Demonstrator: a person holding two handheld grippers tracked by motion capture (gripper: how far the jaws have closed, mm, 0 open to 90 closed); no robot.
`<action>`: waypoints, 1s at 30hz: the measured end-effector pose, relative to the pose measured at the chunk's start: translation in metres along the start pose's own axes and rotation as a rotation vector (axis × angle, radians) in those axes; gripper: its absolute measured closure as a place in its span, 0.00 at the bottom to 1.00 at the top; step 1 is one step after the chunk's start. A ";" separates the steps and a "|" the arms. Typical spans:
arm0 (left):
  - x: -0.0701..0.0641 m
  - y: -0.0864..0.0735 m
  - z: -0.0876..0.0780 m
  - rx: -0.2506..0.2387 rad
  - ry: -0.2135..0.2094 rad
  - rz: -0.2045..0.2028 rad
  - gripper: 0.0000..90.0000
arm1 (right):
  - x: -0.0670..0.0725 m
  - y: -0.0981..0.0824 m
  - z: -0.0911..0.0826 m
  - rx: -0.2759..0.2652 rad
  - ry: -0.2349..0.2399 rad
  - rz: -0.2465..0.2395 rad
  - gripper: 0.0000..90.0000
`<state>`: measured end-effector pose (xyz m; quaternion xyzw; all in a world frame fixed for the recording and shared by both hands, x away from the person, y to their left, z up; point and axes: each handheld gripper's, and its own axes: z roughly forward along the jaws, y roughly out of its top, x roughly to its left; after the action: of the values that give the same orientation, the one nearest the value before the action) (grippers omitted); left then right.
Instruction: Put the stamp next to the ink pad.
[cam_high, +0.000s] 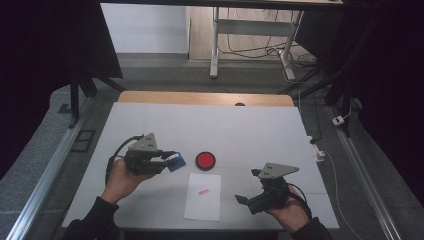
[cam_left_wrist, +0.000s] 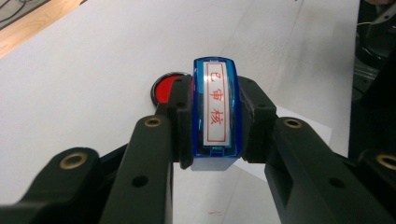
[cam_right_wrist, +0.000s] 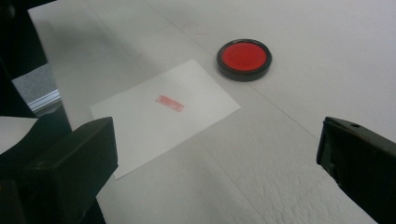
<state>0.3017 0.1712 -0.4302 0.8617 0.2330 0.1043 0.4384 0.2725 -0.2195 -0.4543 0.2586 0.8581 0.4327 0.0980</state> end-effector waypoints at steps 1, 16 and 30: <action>0.001 -0.001 0.000 0.005 0.004 -0.002 0.78 | 0.000 -0.001 -0.001 0.000 -0.007 0.006 0.00; 0.013 -0.011 0.002 0.038 0.061 -0.050 0.78 | -0.008 -0.015 -0.018 0.024 -0.095 0.061 0.00; 0.024 -0.020 0.005 0.054 0.101 -0.091 0.78 | -0.013 -0.026 -0.031 0.036 -0.134 0.074 0.00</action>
<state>0.3186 0.1899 -0.4500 0.8555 0.2965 0.1212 0.4069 0.2623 -0.2608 -0.4562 0.3204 0.8471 0.4021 0.1345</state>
